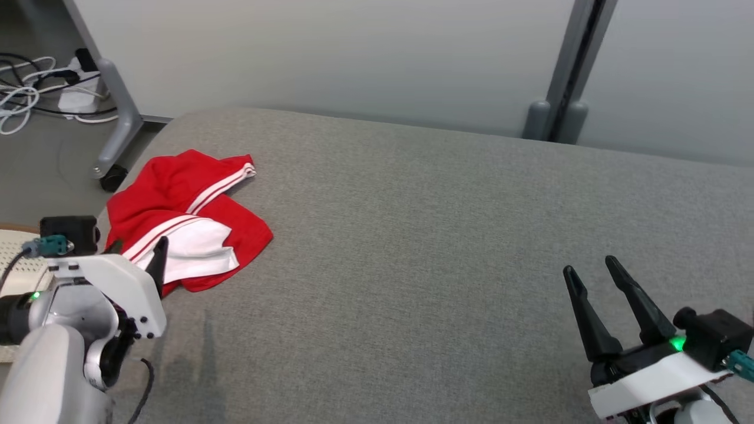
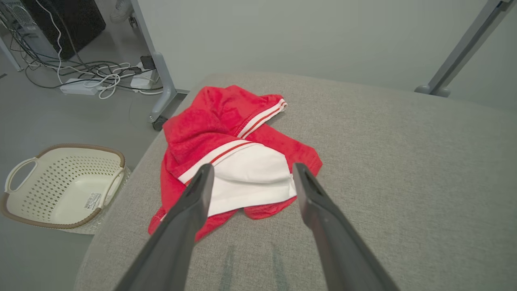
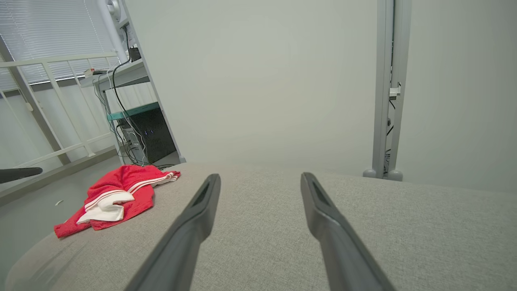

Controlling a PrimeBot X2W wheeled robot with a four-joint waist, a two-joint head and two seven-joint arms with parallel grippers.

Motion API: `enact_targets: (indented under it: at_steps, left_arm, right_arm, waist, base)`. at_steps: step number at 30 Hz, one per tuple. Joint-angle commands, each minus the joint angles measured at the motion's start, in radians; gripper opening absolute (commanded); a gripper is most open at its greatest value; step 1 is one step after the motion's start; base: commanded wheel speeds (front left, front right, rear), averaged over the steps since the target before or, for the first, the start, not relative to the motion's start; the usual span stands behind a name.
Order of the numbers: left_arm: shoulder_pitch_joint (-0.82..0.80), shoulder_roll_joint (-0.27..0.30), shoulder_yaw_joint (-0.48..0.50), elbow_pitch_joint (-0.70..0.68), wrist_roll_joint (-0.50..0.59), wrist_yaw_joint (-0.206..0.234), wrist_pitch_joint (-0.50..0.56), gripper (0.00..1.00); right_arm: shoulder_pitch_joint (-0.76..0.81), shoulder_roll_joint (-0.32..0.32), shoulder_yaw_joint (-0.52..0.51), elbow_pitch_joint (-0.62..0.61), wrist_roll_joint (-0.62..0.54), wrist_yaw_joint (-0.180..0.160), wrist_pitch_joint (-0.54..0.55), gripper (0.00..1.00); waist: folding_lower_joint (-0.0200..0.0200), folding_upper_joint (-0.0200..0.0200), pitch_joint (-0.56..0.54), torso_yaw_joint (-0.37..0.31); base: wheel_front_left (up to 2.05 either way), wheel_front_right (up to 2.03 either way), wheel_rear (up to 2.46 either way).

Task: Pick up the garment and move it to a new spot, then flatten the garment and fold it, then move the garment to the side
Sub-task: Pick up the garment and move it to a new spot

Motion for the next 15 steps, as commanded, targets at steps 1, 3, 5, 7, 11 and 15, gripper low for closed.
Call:
enact_targets:
  at_steps: [1,3,5,7,11,15]
  left_arm:
    - [-0.021,0.009,0.010,0.008,-0.006,0.005,0.010,1.00]
    - [-0.057,0.012,0.020,0.042,-0.028,0.012,0.058,1.00]
    - [-0.102,0.026,0.034,0.104,-0.055,0.016,0.127,1.00]
    - [-0.133,0.035,0.041,0.143,-0.069,0.014,0.157,1.00]
    - [-0.178,0.052,0.062,0.223,-0.096,0.021,0.198,1.00]
    - [-0.222,0.073,0.070,0.283,-0.097,0.034,0.208,1.00]
  right_arm:
    - [-0.021,-0.006,0.006,-0.011,-0.002,0.000,-0.004,1.00]
    - [-0.038,-0.015,0.015,-0.022,0.002,0.000,-0.004,1.00]
    - [-0.069,-0.025,0.032,-0.048,0.009,0.000,-0.004,1.00]
    - [-0.087,-0.032,0.037,-0.068,0.011,0.000,-0.004,1.00]
    - [-0.116,-0.047,0.044,-0.106,0.019,0.000,-0.004,1.00]
    - [-0.139,-0.061,0.047,-0.133,0.027,0.000,-0.004,1.00]
  waist:
    - [0.0000,0.0000,0.032,-0.035]
    - [0.0000,0.0000,0.050,-0.060]
    - [0.0000,0.0000,0.084,-0.099]
    - [0.0000,0.0000,0.106,-0.124]
    - [0.0000,0.0000,0.151,-0.173]
    - [0.0000,0.0000,0.193,-0.210]
  base:
    - [0.00,0.00,0.00]
    - [0.00,0.00,0.00]
    - [0.00,0.00,0.00]
    - [0.00,0.00,0.00]
    - [0.00,0.00,0.00]
    - [0.00,0.00,0.00]
